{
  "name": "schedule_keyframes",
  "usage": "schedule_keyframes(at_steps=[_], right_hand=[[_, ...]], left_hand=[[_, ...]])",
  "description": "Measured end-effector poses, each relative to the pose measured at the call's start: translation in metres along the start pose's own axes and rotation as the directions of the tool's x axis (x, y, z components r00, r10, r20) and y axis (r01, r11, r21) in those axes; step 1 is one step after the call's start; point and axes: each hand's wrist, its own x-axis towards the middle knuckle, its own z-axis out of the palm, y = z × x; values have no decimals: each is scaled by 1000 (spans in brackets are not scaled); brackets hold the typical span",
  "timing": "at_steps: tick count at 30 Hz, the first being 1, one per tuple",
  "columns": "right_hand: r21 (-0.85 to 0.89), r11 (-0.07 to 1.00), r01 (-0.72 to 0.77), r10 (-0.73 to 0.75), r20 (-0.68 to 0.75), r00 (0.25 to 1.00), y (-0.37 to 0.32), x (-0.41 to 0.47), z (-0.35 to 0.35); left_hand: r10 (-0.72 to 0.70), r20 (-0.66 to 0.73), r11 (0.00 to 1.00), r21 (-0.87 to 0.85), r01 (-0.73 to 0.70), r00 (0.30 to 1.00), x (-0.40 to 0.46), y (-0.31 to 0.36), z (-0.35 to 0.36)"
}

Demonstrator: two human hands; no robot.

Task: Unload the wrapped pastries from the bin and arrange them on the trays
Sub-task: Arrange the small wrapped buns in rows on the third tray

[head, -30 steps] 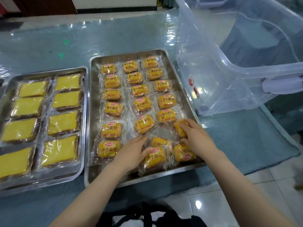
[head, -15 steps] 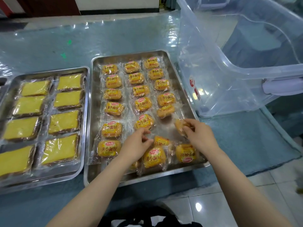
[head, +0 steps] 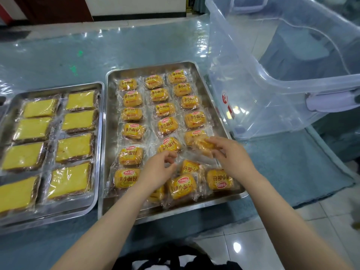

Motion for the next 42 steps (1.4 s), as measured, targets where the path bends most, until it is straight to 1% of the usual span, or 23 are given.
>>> schedule_keyframes(at_steps=[1, 3, 5, 8, 9, 11, 13, 15, 17, 20, 23, 25, 26, 27, 28, 30, 31, 33, 35, 37, 39, 41, 42], right_hand=[[-37, 999, -2, 3, 27, 1000, 3, 1, 3], [-100, 993, -55, 63, 71, 996, 9, 1, 7], [-110, 990, -93, 103, 86, 991, 10, 0, 8], [-122, 992, -21, 37, 136, 990, 9, 2, 12], [-138, 990, 4, 19, 166, 986, 9, 2, 14], [-131, 991, 20, 6, 196, 981, 10, 5, 18], [-125, 991, 36, -13, 178, 984, 13, 8, 20], [-173, 982, 77, -52, 146, 988, 16, 12, 23], [-224, 969, 104, -81, 107, 991, 17, 16, 27], [-334, 935, 115, -89, 91, 992, 16, 20, 29], [-466, 875, 132, -122, 50, 991, 13, 18, 27], [-445, 879, 174, -196, -3, 981, 8, 12, 26], [-409, 888, 212, -234, -4, 972, 5, 9, 24], [-365, 898, 244, -247, 41, 968, 1, 6, 23], [-320, 910, 262, -231, 134, 964, -4, 3, 23], [-259, 927, 273, -172, 355, 919, -11, 1, 26], [-249, 929, 272, -144, 434, 889, -15, 1, 27], [-275, 920, 279, -100, 523, 847, -21, 1, 31], [-311, 901, 303, -89, 551, 830, -24, 2, 34], [-317, 894, 317, -103, 543, 833, -27, 2, 35], [-298, 899, 322, -127, 524, 842, -31, 1, 37], [-230, 926, 300, -151, 501, 852, -36, -2, 39], [-158, 952, 262, -158, 476, 865, -39, -3, 38]], left_hand=[[0, -10, 1000, 1, 0, 1000, 0, -1, -1], [11, -45, 1000, 22, -10, 999, 1, -2, -2], [34, -97, 998, 58, -29, 995, 1, -3, -4], [74, -140, 995, 80, -63, 987, 3, -2, -6], [75, -123, 993, 96, -63, 990, 6, -2, -5], [29, -12, 986, 164, -27, 1000, 10, 1, -2], [-17, 120, 971, 241, -12, 993, 15, 1, 4], [-18, 194, 950, 310, -44, 981, 20, -2, 10], [-2, 224, 934, 349, -78, 975, 25, -6, 12], [24, 249, 946, 308, -102, 968, 31, -9, 7], [99, 203, 953, 262, -152, 974, 23, -12, -3], [165, 109, 947, 259, -189, 980, 10, -16, -11], [185, 57, 947, 255, -194, 981, 1, -19, -16], [191, 12, 951, 245, -188, 982, -8, -23, -22], [181, -16, 957, 232, -172, 983, -17, -29, -29], [146, -5, 965, 223, -141, 989, -32, -40, -43], [131, 22, 963, 236, -132, 991, -38, -45, -49], [99, 64, 956, 272, -113, 993, -46, -55, -56], [76, 40, 953, 293, -84, 996, -52, -61, -58], [72, -8, 950, 305, -66, 997, -56, -63, -56], [75, -3, 931, 357, -69, 997, -59, -67, -53], [40, 45, 899, 433, -55, 998, -63, -72, -50], [17, 67, 879, 474, -46, 998, -64, -75, -47]])
